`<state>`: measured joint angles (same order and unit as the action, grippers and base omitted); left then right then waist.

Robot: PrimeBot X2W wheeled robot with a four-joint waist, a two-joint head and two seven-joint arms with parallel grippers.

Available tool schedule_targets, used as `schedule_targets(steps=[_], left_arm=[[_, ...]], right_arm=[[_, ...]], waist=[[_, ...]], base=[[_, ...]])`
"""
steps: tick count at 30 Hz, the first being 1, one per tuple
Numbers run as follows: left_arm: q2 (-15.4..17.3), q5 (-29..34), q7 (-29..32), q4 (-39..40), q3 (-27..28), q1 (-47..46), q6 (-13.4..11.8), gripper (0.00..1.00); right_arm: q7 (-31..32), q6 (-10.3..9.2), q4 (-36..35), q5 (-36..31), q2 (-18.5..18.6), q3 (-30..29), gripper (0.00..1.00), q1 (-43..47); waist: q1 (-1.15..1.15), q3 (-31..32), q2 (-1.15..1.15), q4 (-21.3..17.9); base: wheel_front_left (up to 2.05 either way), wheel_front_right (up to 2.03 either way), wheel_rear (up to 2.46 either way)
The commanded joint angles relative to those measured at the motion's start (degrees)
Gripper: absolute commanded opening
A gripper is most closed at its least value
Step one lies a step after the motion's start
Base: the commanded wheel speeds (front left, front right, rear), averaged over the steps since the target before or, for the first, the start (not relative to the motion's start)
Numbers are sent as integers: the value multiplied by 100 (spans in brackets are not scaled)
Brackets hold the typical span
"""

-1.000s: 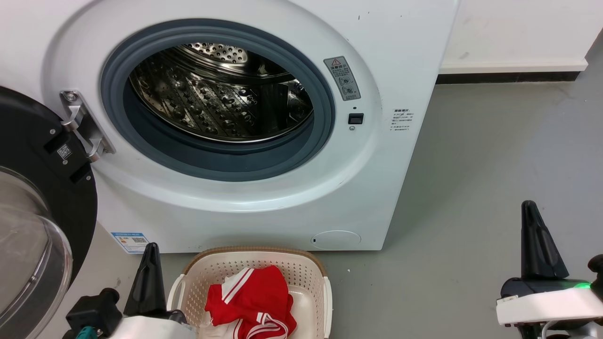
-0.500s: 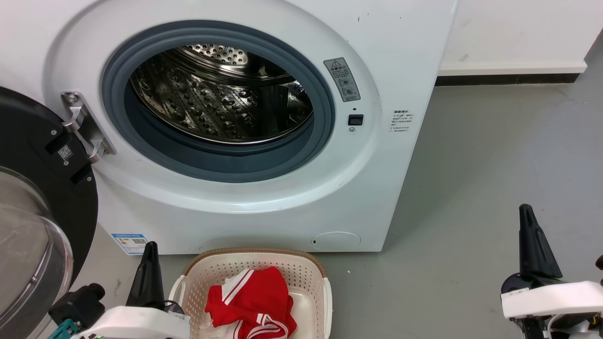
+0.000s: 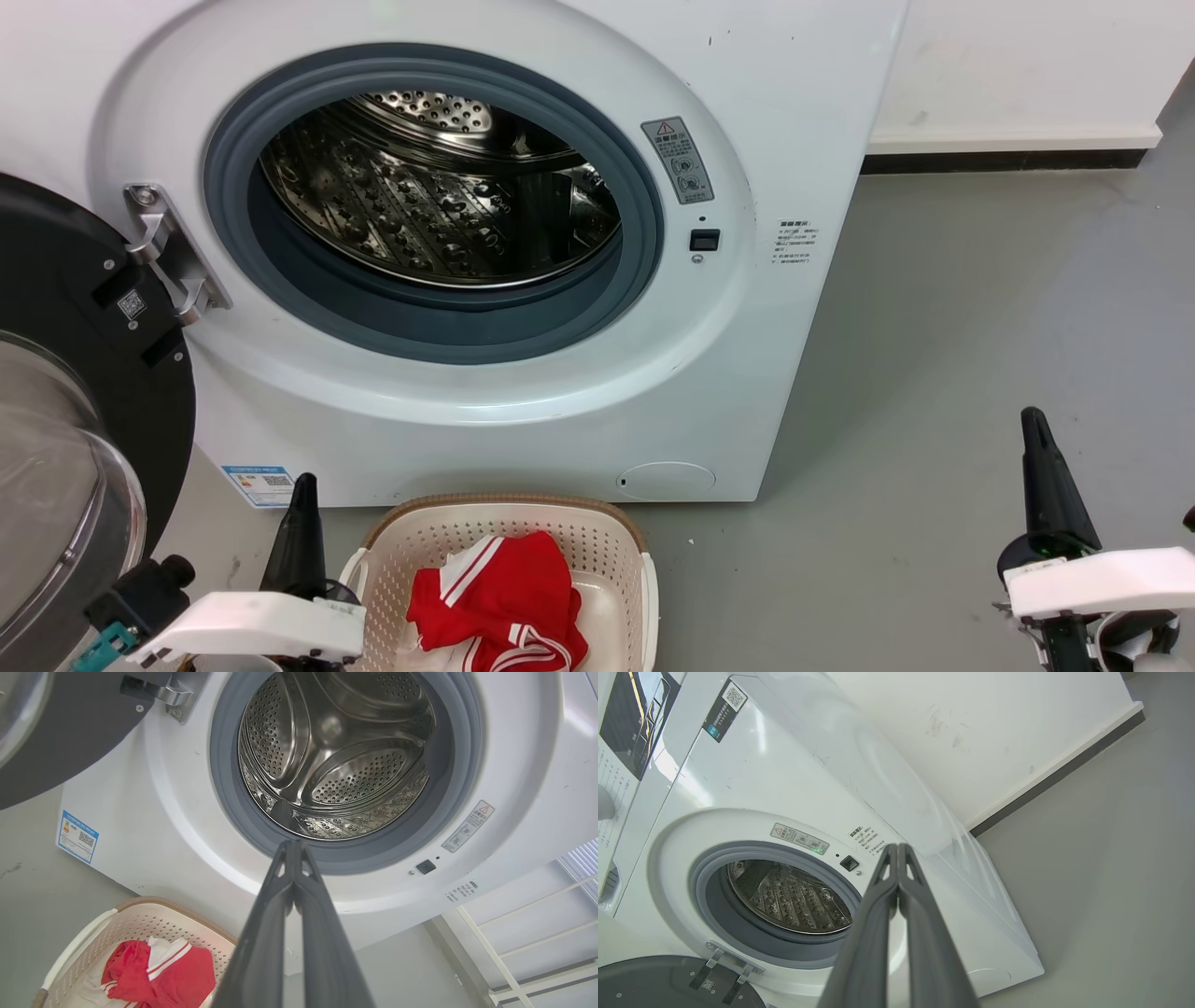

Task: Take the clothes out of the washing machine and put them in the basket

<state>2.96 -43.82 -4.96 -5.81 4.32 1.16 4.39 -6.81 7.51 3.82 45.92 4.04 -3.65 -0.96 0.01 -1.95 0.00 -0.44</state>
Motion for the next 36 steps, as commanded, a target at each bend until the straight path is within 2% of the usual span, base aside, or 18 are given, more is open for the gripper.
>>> schedule_targets(steps=[1, 36], left_arm=[[10, -181, 38, 28, 33, -147, 35, 0], [0, -2580, 620, -414, 133, -470, 185, 0]], right_arm=[[39, -1, -18, 196, 57, 6, 0, -131], [605, -1, 509, 2593, 66, -19, 0, -343]], waist=[[0, 2, 0, 1], [0, 76, 0, 19]], base=[[0, 0, 0], [0, 0, 0]])
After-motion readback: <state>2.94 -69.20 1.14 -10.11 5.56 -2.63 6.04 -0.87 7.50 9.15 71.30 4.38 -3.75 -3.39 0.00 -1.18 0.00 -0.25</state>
